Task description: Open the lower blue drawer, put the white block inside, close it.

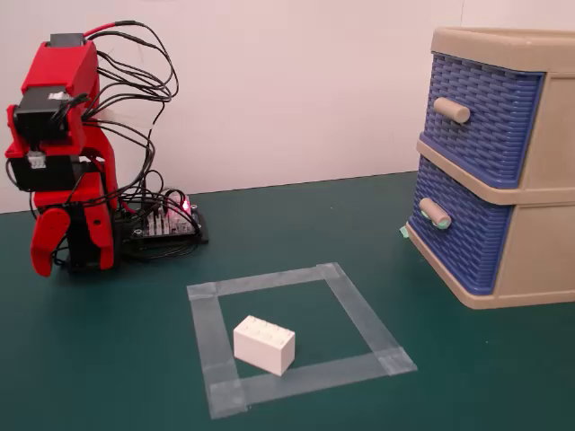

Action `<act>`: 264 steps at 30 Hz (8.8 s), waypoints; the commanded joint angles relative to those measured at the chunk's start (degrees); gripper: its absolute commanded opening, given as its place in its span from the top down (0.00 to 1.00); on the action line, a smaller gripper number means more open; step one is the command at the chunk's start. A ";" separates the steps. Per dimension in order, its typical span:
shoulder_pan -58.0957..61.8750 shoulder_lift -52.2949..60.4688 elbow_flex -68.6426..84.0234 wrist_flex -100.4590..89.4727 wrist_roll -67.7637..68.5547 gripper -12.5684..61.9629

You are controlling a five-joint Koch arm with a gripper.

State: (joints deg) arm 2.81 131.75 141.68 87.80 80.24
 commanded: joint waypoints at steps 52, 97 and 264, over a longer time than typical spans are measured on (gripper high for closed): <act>-79.10 -62.31 -27.51 -134.65 83.14 0.38; -79.37 -47.64 -15.73 -110.39 111.80 0.94; -11.51 3.25 -3.34 2.11 2.64 0.38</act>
State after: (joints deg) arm -8.70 131.92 138.34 84.11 85.87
